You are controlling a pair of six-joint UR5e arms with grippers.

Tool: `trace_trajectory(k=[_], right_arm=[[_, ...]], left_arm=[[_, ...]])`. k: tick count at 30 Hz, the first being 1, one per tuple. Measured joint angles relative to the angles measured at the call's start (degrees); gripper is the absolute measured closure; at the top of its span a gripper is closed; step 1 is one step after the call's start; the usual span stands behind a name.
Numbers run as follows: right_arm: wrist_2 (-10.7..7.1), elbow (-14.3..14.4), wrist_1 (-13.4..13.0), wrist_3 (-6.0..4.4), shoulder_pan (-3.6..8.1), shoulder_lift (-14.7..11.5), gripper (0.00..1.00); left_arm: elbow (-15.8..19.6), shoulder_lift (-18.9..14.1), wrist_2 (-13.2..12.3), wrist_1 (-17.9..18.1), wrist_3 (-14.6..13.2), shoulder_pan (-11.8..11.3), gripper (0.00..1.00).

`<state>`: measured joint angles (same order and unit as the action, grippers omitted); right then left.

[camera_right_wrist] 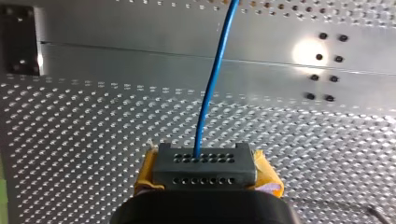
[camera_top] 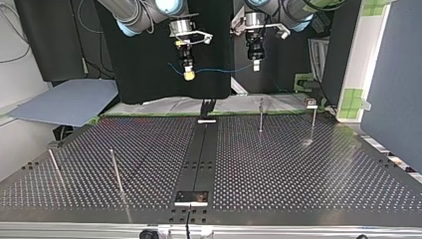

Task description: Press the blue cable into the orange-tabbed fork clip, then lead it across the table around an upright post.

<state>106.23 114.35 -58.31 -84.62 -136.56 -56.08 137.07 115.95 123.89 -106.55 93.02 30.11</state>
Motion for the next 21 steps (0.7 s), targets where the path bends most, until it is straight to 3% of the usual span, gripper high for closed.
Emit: trace_trajectory(k=[10,21], right_arm=[[4.41,-3.3,2.5,-0.03,-0.32,5.2,1.0],[4.78,-3.5,2.6,-0.04,-0.33,10.6,1.0]], left_arm=[[0.0,5.2,0.1,0.9,0.0,-0.4,1.0],[0.0,8.5,0.0,0.9,0.0,-0.4,1.0]])
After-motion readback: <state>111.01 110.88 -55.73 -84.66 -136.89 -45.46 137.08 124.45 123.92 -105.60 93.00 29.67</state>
